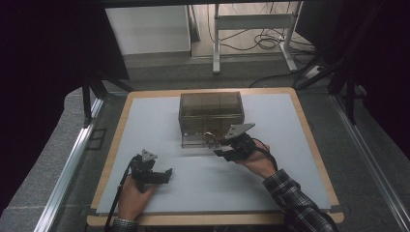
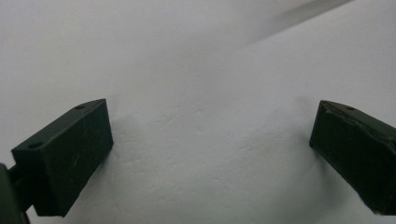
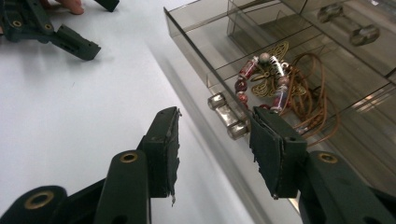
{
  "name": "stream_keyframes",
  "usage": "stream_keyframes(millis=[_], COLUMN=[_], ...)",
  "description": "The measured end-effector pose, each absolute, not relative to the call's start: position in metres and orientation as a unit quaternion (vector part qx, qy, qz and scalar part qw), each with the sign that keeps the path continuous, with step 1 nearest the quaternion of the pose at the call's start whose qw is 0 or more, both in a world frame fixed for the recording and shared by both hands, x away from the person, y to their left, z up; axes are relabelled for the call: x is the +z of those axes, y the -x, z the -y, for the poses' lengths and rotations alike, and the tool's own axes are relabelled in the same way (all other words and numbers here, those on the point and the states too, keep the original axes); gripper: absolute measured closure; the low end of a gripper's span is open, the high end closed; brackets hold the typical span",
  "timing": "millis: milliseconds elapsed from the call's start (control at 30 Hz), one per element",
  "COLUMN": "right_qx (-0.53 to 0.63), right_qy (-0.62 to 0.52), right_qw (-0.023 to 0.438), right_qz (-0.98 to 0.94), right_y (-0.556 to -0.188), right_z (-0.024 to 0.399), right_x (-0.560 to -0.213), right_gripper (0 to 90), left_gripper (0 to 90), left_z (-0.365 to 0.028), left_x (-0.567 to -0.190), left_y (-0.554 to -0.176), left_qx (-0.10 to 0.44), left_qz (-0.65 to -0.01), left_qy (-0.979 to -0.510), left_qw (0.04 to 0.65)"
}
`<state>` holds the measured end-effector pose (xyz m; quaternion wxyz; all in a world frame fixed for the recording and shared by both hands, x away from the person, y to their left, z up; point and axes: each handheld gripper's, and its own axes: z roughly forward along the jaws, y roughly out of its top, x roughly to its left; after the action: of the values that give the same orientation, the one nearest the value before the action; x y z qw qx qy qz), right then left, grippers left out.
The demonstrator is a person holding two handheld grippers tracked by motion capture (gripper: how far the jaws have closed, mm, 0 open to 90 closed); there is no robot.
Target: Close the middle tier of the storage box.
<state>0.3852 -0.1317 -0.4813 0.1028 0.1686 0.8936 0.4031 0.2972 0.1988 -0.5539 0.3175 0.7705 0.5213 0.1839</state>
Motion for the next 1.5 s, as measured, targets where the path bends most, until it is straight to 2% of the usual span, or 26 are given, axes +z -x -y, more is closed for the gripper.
stream_keyframes(millis=[767, 1500], right_qx=[0.387, 0.368], right_qy=[-0.165, -0.169], right_qw=[0.096, 0.109], right_qz=[-0.902, -0.908], right_y=[-0.382, -0.391], right_z=[0.135, 0.132], right_x=[-0.495, -0.505], right_gripper=[51.8, 70.6], left_gripper=[0.0, 0.0], left_z=[-0.198, -0.198], left_x=[-0.554, -0.554], left_y=[-0.297, -0.297], left_qx=[0.183, 0.183], left_qz=[-0.524, -0.524], left_qy=[-0.769, -0.769], left_qw=[0.318, 0.318])
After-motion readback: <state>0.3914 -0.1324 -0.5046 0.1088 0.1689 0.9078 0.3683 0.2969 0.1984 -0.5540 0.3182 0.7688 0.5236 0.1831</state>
